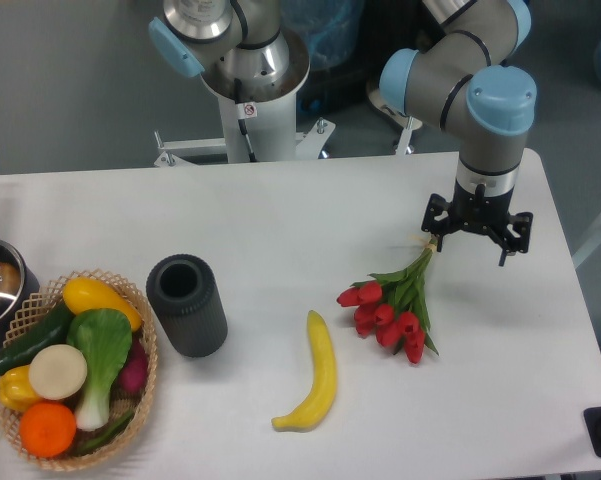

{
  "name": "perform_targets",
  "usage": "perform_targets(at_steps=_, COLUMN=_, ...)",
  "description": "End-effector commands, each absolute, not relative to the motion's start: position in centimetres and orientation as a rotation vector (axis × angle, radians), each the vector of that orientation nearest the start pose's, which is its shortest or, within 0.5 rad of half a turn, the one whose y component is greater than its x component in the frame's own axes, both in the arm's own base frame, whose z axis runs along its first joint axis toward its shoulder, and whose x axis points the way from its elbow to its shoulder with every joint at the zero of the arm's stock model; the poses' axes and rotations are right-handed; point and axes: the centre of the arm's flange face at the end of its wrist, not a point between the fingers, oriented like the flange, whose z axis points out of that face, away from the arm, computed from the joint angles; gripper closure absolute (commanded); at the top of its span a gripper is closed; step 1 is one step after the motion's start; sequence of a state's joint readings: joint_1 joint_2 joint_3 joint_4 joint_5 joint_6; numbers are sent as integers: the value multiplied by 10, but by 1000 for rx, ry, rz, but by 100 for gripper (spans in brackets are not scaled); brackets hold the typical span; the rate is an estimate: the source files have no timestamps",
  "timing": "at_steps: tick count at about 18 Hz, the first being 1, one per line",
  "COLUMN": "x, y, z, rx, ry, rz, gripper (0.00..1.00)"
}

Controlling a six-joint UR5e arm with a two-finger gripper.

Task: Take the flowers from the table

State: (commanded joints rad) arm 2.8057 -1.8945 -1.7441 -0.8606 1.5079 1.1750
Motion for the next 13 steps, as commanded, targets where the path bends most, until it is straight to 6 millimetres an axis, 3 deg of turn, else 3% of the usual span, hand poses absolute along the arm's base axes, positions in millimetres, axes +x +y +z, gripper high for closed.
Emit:
perform_targets(at_steps=7, x=-518, y=332, z=302, rx=-2993, ry=-77, rz=267, gripper=0)
perform_targets(at_steps=13, x=-500, y=325, z=271, rx=-3004, ry=-85, rz=204, gripper=0)
